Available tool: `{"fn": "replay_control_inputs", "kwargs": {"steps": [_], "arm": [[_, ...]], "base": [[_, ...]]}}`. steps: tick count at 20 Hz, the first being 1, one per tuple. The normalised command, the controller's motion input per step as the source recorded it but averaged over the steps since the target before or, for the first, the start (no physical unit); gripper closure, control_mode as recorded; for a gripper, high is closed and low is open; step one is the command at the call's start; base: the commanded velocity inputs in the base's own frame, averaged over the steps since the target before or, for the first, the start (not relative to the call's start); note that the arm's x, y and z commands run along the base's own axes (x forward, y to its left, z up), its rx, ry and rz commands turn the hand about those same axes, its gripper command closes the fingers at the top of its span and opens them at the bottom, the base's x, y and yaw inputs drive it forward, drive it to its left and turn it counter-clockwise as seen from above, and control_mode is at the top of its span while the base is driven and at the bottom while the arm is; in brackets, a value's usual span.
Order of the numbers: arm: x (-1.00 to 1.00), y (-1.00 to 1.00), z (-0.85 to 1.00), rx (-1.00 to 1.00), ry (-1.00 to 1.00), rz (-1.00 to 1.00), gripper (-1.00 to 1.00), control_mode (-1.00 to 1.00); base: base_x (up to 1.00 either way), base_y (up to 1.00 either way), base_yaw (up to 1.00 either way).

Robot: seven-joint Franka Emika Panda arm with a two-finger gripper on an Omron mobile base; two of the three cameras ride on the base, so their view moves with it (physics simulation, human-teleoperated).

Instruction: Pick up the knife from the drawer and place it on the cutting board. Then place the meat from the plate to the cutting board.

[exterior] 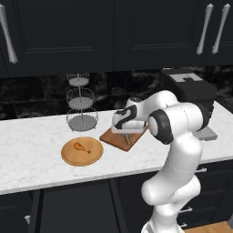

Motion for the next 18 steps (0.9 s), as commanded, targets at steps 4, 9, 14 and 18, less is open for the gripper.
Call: {"fn": "replay_control_inputs", "kwargs": {"steps": [4,9,14,18], "arm": [[-0.02,0.1,-0.47,0.0,-0.01,0.0,-1.0,-1.0],[-0.15,0.1,-0.28,0.0,-0.04,0.0,-1.0,-1.0],[-0.23,0.37,0.22,0.0,-0.06,-0.03,-1.0,-1.0],[-0.6,0.28,0.48,0.0,-0.18,0.0,-1.0,-1.0]], "base": [[0.0,0.0,0.0],[0.0,0.0,0.0],[0.0,0.0,0.0],[0.0,0.0,0.0]]}}
